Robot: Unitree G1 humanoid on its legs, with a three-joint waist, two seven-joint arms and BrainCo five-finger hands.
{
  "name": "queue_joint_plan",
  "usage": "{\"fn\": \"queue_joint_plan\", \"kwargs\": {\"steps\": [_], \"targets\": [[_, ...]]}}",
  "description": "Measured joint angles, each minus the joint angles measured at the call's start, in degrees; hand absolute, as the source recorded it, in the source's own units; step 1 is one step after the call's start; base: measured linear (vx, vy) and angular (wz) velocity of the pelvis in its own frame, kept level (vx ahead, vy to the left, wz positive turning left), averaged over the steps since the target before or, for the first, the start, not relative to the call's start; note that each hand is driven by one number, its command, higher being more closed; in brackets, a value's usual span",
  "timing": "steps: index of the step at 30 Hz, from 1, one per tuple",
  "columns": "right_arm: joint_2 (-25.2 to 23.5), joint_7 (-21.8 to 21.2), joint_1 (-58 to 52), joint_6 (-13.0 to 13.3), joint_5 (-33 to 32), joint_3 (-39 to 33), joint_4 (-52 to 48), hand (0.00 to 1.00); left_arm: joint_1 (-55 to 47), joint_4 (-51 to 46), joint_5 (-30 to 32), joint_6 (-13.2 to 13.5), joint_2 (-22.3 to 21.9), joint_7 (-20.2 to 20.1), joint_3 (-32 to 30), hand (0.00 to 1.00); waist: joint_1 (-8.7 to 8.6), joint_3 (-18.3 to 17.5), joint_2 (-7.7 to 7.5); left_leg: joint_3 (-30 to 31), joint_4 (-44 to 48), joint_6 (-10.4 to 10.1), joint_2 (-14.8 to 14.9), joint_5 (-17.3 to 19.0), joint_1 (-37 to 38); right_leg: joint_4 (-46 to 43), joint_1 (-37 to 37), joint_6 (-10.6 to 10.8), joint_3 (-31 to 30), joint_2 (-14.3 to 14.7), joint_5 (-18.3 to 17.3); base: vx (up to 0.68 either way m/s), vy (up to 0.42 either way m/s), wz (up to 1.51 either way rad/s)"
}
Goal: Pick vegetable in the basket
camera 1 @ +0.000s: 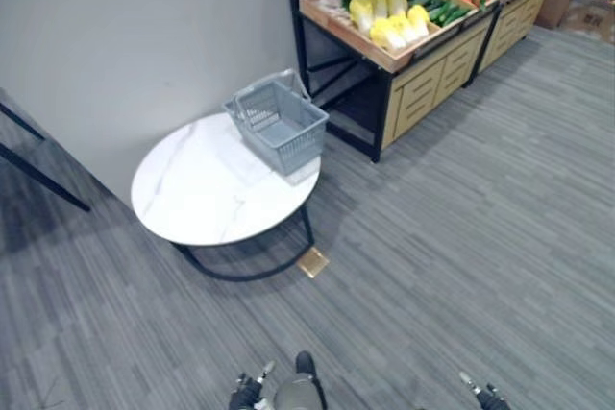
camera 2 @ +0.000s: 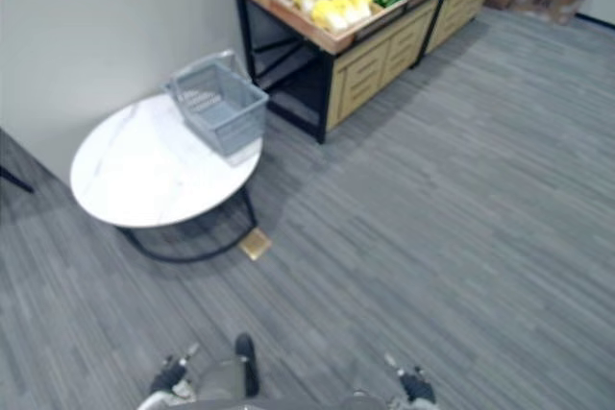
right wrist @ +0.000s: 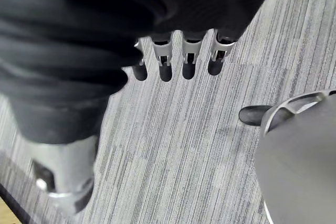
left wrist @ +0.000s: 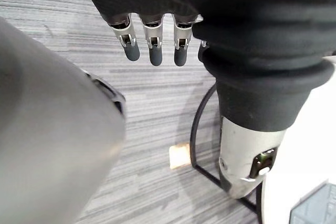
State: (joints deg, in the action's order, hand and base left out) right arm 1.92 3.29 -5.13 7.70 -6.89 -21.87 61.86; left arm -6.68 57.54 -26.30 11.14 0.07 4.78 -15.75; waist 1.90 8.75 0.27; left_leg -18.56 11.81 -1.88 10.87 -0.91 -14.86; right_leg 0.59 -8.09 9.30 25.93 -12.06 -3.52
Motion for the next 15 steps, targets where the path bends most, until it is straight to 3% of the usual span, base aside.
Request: {"fn": "queue_joint_plan", "kwargs": {"steps": [2,6,8,9,11,12,14,15], "targets": [[-1.11,-0.05,0.85,-0.02,0.12,-0.09,-0.15,0.0,0.34,-0.28,0.05,-0.06,0.53,0.13,-0.36,0.0,0.55,0.43,-1.46,-1.51,2.69,0.92,-1.86,3.3,-0.22,0.38,-0.29,-0.17,-2.13,-1.99,0.39,0.4,0.189,0.04],[-1.13,-0.66,2.58,0.02,0.27,-0.09,2.01,0.0,0.28,3.17,0.2,-0.14,2.28,0.47,-0.19,0.0,0.57,-0.31,-1.83,-2.67,5.47,1.36,-3.81,8.09,3.19,-2.32,-2.6,1.96,-6.1,-4.66,2.52,0.33,0.138,-0.09],[-0.93,-0.87,2.52,0.0,0.27,-0.45,2.56,0.0,-0.5,4.19,0.31,-0.67,2.87,0.72,0.81,0.0,0.04,-1.18,-1.5,-3.05,2.44,0.74,-4.49,9.46,6.64,-18.9,4.74,1.74,-9.81,-6.95,2.68,0.26,0.149,-0.18],[-0.95,-0.89,2.26,-0.05,0.32,-0.49,2.9,0.0,-0.59,4.2,0.57,-0.69,3.29,0.7,1.19,0.0,-0.13,-1.18,-2.22,-3.11,1.23,0.77,-4.98,9.53,8.06,-25.11,7.54,0.96,-11.36,-8.14,3.24,0.26,0.133,0.02],[-0.62,-0.9,1.99,-0.11,0.37,-0.77,3.33,0.0,-0.79,4.13,1.5,-1.25,5.65,0.66,2.98,0.0,-0.17,-0.93,-4.59,-3.38,-1.37,1.5,-6.93,10.11,13.25,-41.76,14.88,-2.09,-16.23,-11.49,11.37,0.25,0.08,0.09],[-0.47,-0.91,1.54,-0.11,0.48,-0.68,3.33,0.0,-0.98,4.09,1.95,-1.56,6.14,0.65,3.31,0.0,-0.35,-0.67,-4.75,-2.78,-2.11,2.09,-7.36,10.71,15.57,-46.93,16.44,-2.32,-17.21,-12.16,15.07,0.34,0.063,0.18],[-0.33,-0.97,1.45,-0.14,0.72,-0.67,3.92,0.0,-0.86,4.08,2.73,-1.85,6.7,0.65,4.25,0.0,-0.64,-0.38,-5.29,-1.22,-3.84,1.98,-7.15,12.69,21.12,-59.48,21.72,-2.97,-16.61,-10.41,5.3,0.43,0.031,0.33],[-0.19,-0.97,1.48,-0.17,0.74,-0.31,3.9,0.0,-0.73,4.07,2.87,-1.83,6.63,0.65,4.4,0.0,-0.97,-0.32,-5.19,-0.88,-5.22,2.01,-7.17,13.15,23.45,-60.31,24.14,-4.23,-13.47,-9.32,-0.59,0.37,-0.007,0.37]]}}
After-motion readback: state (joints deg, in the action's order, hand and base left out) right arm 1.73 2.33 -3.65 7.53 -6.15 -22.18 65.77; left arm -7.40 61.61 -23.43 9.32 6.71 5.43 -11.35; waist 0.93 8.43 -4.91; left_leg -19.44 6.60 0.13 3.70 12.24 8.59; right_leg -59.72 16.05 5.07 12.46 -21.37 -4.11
